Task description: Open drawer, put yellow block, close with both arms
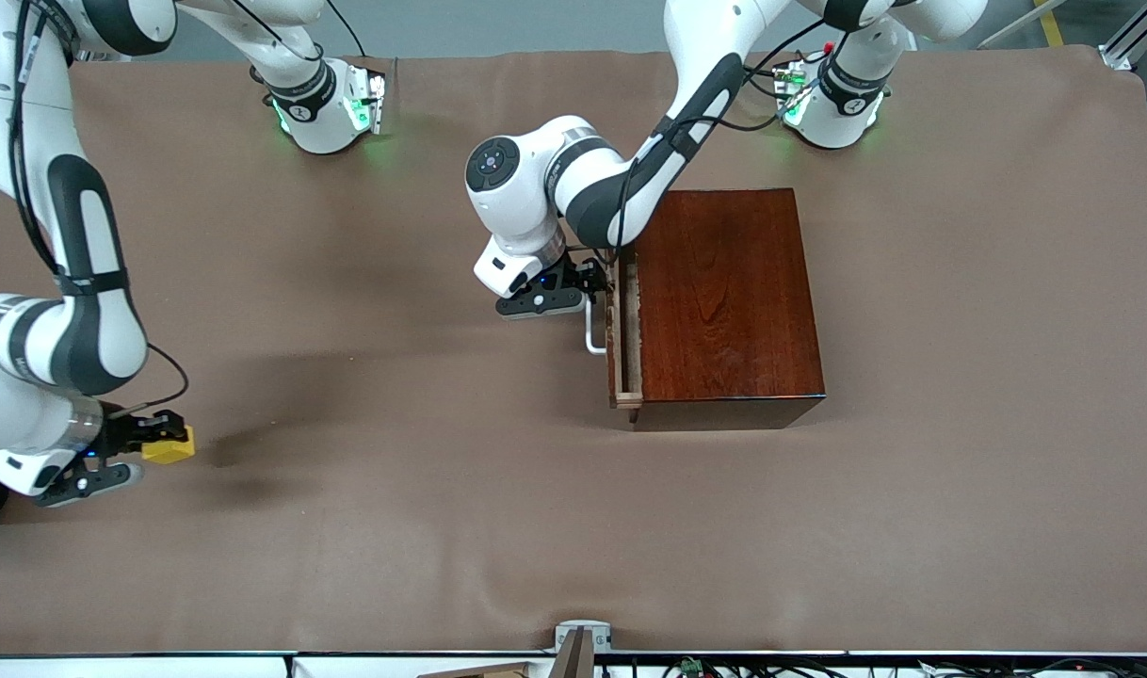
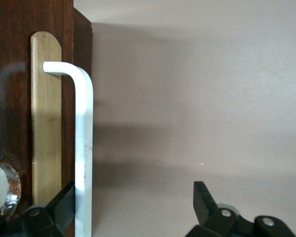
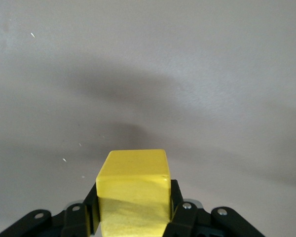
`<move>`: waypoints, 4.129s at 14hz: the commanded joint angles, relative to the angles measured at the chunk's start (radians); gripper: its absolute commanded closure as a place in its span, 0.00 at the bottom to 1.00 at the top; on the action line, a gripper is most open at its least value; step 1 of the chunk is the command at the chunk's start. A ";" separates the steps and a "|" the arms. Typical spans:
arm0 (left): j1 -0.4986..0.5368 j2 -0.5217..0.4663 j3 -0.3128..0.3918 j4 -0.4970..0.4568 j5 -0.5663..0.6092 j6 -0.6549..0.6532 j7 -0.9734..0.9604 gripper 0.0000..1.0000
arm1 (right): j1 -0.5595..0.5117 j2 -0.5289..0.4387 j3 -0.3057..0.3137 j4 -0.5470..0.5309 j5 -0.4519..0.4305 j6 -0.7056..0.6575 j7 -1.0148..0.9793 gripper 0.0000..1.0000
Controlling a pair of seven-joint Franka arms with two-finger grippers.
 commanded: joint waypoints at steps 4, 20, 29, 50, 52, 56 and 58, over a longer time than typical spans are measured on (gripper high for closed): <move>-0.010 0.023 -0.014 0.025 -0.012 0.069 -0.041 0.00 | -0.022 -0.041 0.015 0.007 -0.008 -0.057 -0.130 1.00; -0.007 0.047 -0.025 0.039 -0.136 0.253 -0.025 0.00 | -0.046 -0.038 0.015 0.033 -0.010 -0.056 -0.494 1.00; -0.009 0.059 -0.053 0.041 -0.138 0.348 -0.026 0.00 | -0.032 -0.070 0.022 0.033 0.007 -0.103 -0.762 1.00; 0.350 -0.462 -0.019 0.015 -0.185 -0.346 0.237 0.00 | 0.122 -0.159 0.331 0.033 -0.013 -0.139 -1.067 1.00; 0.448 -0.516 -0.017 0.007 -0.176 -0.431 0.434 0.00 | 0.202 -0.159 0.328 0.033 -0.013 -0.139 -0.993 1.00; 0.594 -0.530 -0.022 -0.044 -0.179 -0.434 0.583 0.00 | 0.375 -0.152 0.326 0.076 -0.098 -0.146 -0.689 1.00; 0.597 -0.530 -0.022 -0.050 -0.176 -0.431 0.609 0.00 | 0.470 -0.144 0.325 0.094 -0.131 -0.145 -0.498 1.00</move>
